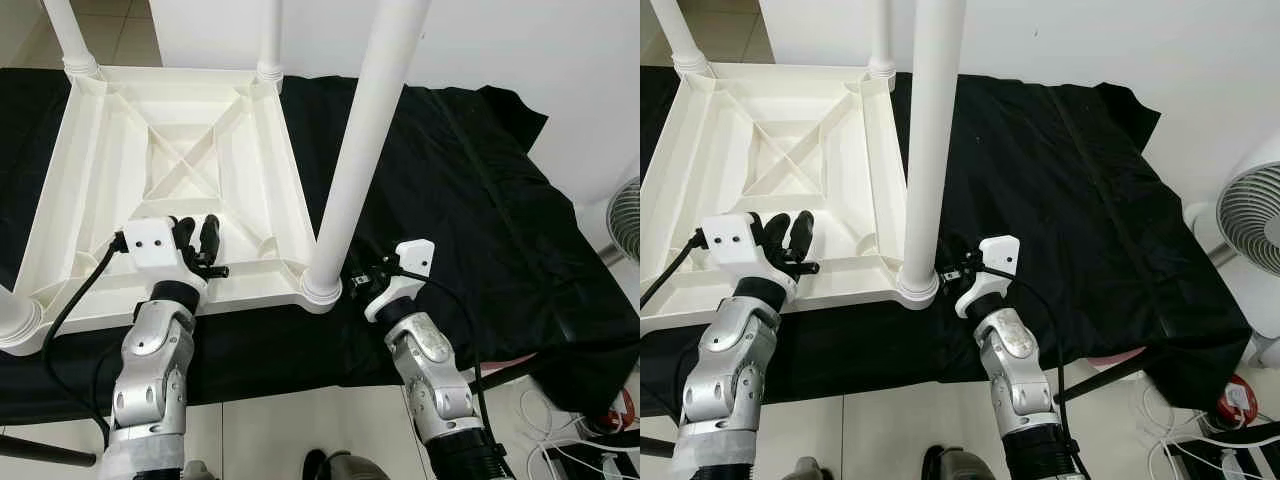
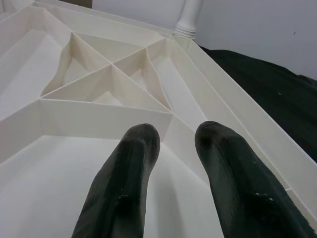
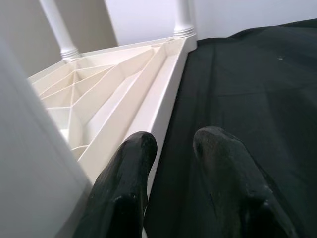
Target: Building children table
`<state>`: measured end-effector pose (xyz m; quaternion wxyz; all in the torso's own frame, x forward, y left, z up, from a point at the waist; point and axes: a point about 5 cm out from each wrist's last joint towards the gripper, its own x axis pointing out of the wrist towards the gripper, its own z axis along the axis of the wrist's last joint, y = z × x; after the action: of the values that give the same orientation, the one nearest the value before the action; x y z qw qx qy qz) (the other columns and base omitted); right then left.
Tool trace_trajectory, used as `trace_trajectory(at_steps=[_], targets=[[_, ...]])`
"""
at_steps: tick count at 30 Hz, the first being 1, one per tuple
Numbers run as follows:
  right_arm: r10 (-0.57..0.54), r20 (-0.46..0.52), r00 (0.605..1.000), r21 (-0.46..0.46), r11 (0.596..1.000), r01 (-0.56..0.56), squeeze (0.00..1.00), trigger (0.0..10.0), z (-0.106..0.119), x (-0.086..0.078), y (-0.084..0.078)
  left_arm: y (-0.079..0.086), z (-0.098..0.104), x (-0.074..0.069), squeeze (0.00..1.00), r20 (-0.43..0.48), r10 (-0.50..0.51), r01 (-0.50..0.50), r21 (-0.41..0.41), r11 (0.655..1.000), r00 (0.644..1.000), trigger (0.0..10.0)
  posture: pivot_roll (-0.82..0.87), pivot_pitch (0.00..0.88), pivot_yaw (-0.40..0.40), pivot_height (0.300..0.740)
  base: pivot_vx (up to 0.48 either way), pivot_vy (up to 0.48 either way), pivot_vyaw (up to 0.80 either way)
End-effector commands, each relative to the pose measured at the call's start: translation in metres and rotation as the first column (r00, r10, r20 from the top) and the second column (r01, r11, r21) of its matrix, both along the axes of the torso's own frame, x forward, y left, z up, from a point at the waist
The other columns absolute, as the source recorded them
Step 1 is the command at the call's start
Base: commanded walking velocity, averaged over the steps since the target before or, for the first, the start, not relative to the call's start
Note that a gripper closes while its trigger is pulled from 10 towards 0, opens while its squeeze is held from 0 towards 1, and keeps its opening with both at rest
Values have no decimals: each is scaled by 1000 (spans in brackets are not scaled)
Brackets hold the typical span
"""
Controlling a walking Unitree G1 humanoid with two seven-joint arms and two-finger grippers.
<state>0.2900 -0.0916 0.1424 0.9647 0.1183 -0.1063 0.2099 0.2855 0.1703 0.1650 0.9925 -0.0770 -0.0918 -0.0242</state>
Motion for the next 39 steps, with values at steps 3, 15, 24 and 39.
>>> trace_trajectory(at_steps=[3,15,24,39], targets=[[-45,-18,999,-2,999,45,0,10000,-5,0,-7,3,-4,0,0,-17,16,-15,17,1000,1000,10000,19,91,-80,740,0,0,0],[73,-49,996,29,997,-72,0,10000,-12,-3,26,11,2,3,0,13,47,-48,69,996,999,10000,54,87,-93,740,0,0,0],[-22,-55,998,80,996,26,0,10000,-7,3,6,17,4,3,0,24,65,-67,84,994,998,10000,59,80,-91,740,0,0,0],[-101,4,995,-98,990,101,0,10000,-8,-28,-38,-8,-4,-32,0,-39,-417,417,184,890,908,10000,37,82,-90,740,0,0,0]])
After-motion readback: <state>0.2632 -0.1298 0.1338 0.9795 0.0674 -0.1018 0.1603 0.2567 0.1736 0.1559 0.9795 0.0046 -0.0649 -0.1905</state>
